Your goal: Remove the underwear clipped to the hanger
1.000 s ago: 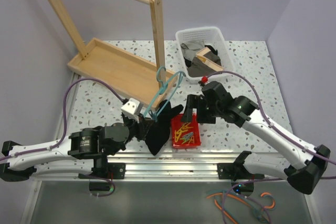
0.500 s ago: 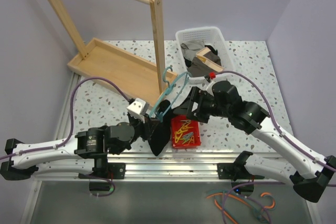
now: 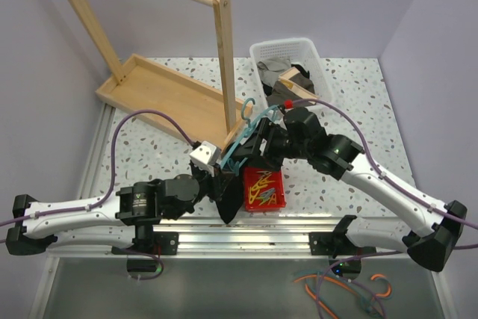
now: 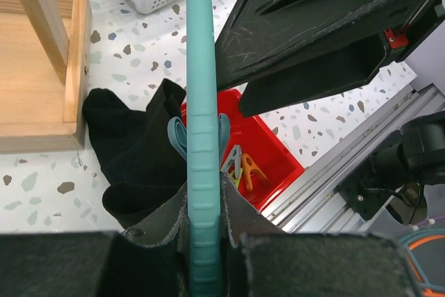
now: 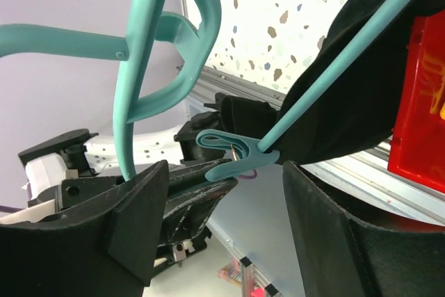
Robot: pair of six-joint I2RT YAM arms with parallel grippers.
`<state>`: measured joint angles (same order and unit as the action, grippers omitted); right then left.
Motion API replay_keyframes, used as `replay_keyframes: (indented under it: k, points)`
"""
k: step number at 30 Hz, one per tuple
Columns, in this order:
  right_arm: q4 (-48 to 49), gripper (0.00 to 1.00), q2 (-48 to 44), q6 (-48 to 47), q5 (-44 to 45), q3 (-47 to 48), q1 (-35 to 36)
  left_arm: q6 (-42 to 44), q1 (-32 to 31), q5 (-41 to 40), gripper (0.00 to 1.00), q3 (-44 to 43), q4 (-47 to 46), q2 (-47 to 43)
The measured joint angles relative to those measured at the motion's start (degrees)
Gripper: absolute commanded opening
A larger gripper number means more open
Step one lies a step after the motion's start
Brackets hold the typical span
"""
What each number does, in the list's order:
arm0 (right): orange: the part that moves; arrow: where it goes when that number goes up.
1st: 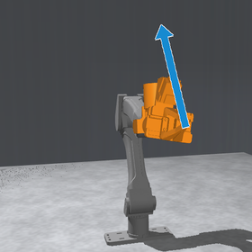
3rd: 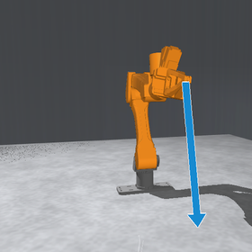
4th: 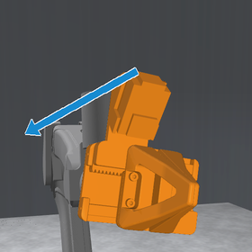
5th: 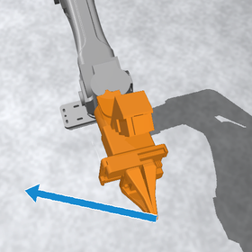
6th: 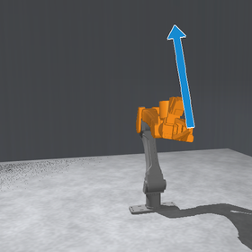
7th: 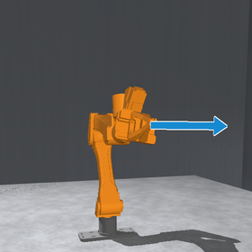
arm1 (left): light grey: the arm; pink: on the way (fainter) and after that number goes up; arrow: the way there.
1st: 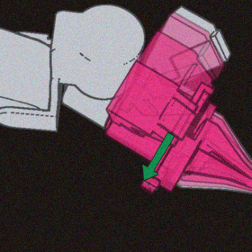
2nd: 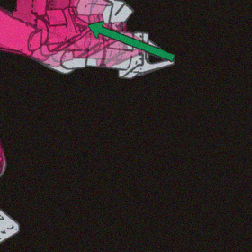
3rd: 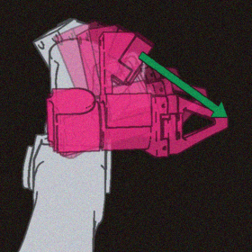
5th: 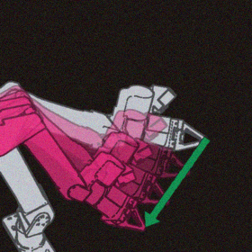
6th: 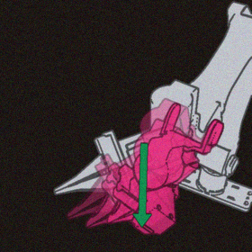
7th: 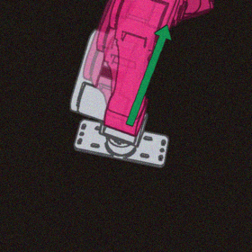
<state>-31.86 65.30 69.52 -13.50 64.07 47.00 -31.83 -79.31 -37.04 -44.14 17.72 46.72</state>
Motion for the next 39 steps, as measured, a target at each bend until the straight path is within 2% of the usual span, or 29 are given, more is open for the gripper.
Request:
replay_keyframes:
  k: [3,15,18,21,22,25,28,34,35,36,39]
  points:
    - [0.1,0.62,0.1,1.0,-0.4,0.0,0.2,0.0,0.0,0.2,0.00,0.0,-0.5,0.2]
    - [-1.4,0.56,4.6,0.9,-2.8,2.8,1.0,0.0,0.0,0.1,0.00,1.0,-0.8,-0.7]
    - [-1.8,0.50,5.3,0.9,-2.9,2.8,1.3,0.0,0.0,0.1,0.00,1.0,-0.8,-1.2]
    - [-2.0,0.37,5.7,0.8,-3.1,2.8,1.4,0.0,0.0,0.1,0.00,1.0,-0.8,-1.7]
    - [-1.9,0.29,5.7,0.7,-3.2,2.8,1.4,0.0,0.0,0.1,0.00,1.0,-0.5,-1.8]
    - [-2.2,0.18,5.7,0.5,-3.7,2.8,1.5,0.0,0.0,-0.7,0.00,1.6,-0.3,-2.1]
    - [-3.5,0.15,5.6,0.4,-3.8,2.8,1.5,0.1,0.0,-1.7,0.00,1.8,0.2,-3.0]
    - [-3.4,0.15,4.4,0.8,-4.0,2.0,1.5,0.0,0.0,-2.4,0.00,1.9,0.6,-5.4]
    - [-3.3,0.13,4.0,1.1,-4.0,1.6,1.5,0.0,0.0,-2.4,0.00,1.9,0.7,-5.7]
    - [-3.0,0.06,3.6,1.2,-4.0,1.1,1.5,0.0,0.0,-2.4,0.00,1.9,0.7,-6.0]
    - [-1.9,0.00,2.9,2.4,-4.0,-0.2,1.5,0.0,0.0,-2.4,0.00,1.9,0.9,-6.3]
